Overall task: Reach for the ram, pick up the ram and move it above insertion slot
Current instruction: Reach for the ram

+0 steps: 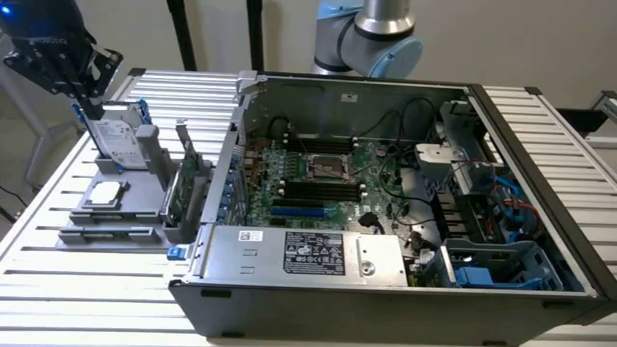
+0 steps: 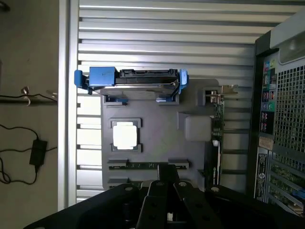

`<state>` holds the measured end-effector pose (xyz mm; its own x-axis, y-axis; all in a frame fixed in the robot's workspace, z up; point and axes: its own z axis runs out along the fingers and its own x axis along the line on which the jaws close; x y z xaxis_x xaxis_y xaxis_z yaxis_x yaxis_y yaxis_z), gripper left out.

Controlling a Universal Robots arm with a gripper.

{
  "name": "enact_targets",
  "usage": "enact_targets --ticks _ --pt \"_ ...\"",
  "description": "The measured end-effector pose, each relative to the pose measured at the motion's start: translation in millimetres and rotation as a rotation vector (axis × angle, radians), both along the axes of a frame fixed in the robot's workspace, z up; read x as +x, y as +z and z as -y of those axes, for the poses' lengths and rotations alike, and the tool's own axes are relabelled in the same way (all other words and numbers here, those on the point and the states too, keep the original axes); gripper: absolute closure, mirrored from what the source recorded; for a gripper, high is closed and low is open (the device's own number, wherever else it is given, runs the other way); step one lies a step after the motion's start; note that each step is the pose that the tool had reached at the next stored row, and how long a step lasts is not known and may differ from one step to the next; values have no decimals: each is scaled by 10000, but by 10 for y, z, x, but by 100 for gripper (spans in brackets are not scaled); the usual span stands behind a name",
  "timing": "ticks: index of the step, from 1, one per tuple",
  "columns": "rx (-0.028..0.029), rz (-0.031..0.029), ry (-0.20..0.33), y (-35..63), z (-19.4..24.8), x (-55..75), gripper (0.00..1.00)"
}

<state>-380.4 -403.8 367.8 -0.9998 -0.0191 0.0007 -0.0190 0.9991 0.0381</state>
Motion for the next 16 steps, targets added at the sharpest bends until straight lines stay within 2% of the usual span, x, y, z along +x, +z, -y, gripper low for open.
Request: enact_targets --ticks 3,16 --pt "2 1 0 -3 97 0 89" --pt "1 1 1 -74 683 1 89"
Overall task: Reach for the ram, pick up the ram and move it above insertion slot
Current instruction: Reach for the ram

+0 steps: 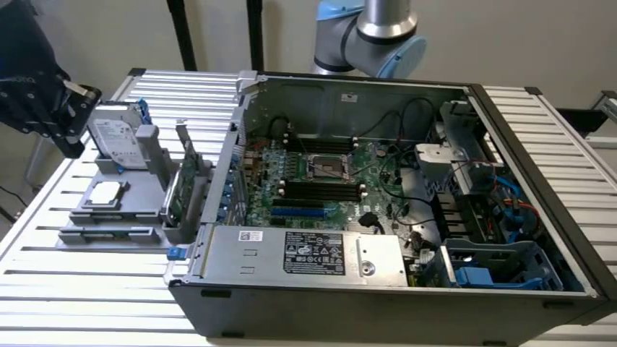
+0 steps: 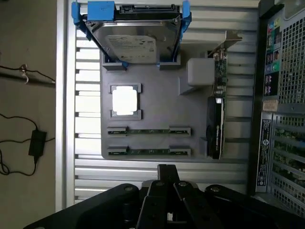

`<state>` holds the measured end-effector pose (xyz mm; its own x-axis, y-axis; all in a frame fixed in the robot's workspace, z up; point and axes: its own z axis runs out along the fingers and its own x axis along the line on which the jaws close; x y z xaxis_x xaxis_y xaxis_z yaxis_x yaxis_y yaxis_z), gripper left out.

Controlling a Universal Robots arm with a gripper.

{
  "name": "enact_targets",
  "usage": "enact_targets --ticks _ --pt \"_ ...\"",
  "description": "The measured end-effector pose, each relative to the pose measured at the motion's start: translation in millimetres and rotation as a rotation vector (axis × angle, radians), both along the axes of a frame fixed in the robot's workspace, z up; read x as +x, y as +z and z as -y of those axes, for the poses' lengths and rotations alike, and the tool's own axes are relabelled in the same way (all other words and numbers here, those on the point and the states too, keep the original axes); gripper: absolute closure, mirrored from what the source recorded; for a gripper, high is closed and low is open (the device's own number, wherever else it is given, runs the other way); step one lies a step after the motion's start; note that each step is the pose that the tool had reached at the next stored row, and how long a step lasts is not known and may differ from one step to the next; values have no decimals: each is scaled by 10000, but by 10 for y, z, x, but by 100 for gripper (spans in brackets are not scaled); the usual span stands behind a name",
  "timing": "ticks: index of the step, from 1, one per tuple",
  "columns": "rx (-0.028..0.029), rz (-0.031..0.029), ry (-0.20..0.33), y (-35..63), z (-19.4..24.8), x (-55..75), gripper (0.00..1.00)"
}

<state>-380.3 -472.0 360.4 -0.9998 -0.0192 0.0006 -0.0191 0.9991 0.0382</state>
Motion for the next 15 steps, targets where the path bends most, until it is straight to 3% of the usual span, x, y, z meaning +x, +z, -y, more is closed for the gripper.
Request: enact_targets --ticks 3,15 --pt "-1 -1 -1 -3 49 -1 89" --pt "0 -1 0 -3 50 0 89"
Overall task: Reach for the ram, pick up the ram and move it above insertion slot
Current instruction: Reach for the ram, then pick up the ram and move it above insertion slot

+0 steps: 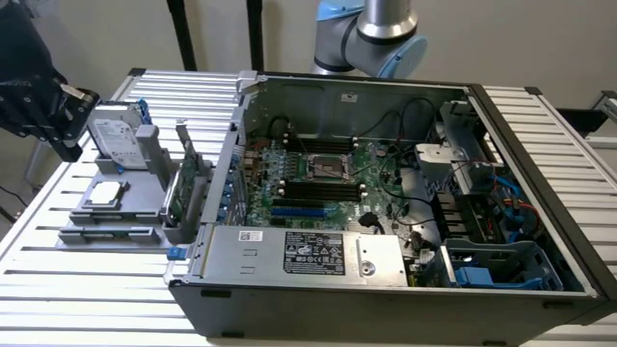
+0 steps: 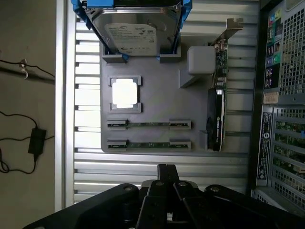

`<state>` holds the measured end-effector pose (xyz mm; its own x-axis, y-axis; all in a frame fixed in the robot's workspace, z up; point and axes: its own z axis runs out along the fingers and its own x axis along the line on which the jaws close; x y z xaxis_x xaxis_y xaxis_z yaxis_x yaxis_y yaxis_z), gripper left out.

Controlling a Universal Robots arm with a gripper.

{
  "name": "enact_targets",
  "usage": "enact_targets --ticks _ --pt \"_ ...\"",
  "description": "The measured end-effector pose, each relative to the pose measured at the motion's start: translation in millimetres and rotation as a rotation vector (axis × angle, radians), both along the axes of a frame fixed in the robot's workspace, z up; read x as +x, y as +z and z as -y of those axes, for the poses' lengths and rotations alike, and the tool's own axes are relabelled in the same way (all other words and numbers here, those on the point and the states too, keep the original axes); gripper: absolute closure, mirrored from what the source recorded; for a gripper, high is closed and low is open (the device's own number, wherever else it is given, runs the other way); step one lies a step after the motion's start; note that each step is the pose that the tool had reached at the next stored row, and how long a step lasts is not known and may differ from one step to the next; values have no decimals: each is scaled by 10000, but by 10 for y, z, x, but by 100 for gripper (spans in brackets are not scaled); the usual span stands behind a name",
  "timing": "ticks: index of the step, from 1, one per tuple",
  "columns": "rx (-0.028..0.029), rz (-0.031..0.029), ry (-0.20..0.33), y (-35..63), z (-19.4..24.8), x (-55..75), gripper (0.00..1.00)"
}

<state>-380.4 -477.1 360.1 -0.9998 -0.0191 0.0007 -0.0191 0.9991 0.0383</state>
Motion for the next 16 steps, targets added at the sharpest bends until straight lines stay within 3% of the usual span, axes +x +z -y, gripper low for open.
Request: enact_targets --ticks 6,16 --pt "9 -1 95 0 0 1 89" --pt "19 -2 1853 0 0 1 89"
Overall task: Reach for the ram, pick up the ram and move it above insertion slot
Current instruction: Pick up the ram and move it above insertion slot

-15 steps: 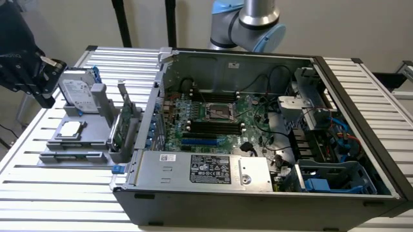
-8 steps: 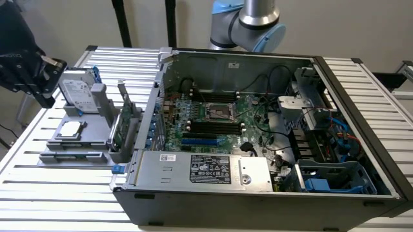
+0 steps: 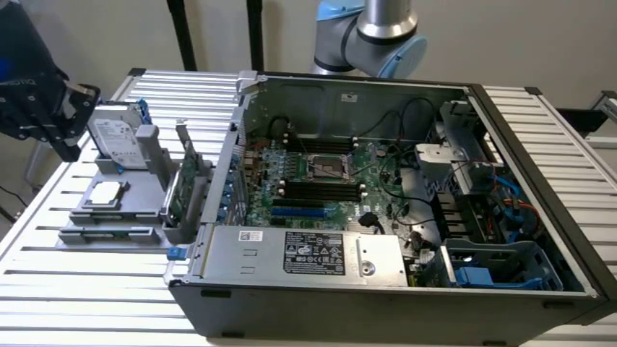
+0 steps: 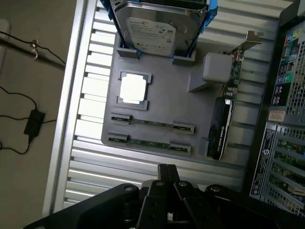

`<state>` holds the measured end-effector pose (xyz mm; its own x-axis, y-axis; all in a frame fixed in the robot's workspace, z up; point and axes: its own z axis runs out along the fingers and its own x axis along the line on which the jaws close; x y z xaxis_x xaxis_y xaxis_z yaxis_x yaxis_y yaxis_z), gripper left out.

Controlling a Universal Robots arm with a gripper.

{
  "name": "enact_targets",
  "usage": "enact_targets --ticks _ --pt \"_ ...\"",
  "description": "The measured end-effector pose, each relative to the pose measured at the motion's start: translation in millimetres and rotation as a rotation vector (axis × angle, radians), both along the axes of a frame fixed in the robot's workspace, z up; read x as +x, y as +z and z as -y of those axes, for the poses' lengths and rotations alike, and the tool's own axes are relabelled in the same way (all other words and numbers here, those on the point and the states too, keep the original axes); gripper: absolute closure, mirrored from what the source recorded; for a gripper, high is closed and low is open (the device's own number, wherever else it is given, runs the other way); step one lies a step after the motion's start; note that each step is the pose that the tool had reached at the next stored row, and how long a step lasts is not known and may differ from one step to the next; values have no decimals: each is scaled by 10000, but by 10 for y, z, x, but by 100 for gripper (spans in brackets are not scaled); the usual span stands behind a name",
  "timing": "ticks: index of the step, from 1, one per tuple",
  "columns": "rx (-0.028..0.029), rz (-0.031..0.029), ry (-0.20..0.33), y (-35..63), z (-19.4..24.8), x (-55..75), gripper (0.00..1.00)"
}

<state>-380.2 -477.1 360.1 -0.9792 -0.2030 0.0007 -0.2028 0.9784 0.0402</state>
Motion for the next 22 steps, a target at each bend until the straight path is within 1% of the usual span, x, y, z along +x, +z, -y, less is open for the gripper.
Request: enact_targets --ticks 22 --pt "0 0 4004 -1 0 0 89"
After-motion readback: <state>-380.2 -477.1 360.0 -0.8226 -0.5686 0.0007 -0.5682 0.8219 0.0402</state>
